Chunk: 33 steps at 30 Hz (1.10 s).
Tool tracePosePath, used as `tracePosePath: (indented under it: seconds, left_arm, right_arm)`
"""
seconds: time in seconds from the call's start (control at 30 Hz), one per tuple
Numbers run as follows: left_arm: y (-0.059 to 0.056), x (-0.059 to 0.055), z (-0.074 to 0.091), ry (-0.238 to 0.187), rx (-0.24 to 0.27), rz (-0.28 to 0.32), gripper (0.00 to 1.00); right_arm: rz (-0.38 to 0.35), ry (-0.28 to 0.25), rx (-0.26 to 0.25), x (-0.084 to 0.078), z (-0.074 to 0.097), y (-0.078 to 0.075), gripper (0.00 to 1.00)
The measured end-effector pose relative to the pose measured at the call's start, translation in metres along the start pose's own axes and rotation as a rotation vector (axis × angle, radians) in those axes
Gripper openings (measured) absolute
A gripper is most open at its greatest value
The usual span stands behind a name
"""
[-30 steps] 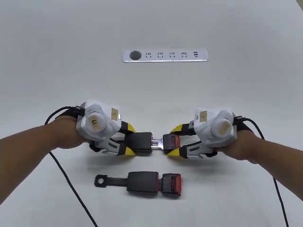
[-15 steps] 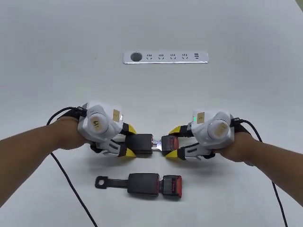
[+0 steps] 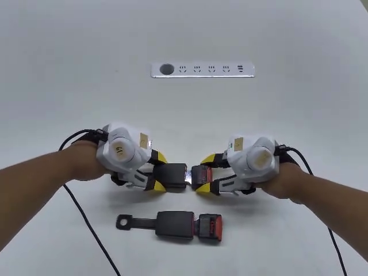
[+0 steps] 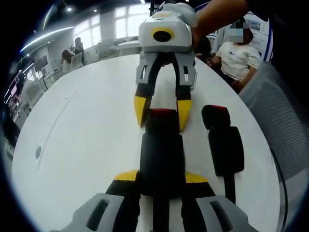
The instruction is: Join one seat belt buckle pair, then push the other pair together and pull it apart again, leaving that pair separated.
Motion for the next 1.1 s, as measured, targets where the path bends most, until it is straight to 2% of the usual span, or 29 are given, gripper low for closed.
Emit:
tracePosePath:
  seconds: [0.53,0.73,1.1]
  left_arm:
    - [-0.001,-0.0011,0.0018,-0.003,0.006,0.012,0.33]
    - [-0.0018,-0.0015,0.0016,-0.015,0.024,0.032,0.33]
    - [-0.0022,-0.0004,0.0007,0.002,0.022,0.024,0.33]
  right_arm:
    - [0.006,0.033,-0.008,-0.0007,-0.0047,-0.002,0.34]
    - [0.018,0.041,-0.012,0.0,-0.0048,-0.001,0.34]
    - [0.035,0.055,-0.009,-0.0006,-0.0054,-0.0017,0.34]
Point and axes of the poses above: the centre of the closed fingertips' face, and the gripper's own axes: z roughly backward along the fingers, y roughly to its left, x roughly out of its top, the point moved 5 cm from there along z, roughly backward along the fingers, and after that the axes turned 12 degrees about -y, right-handed, at the moved point
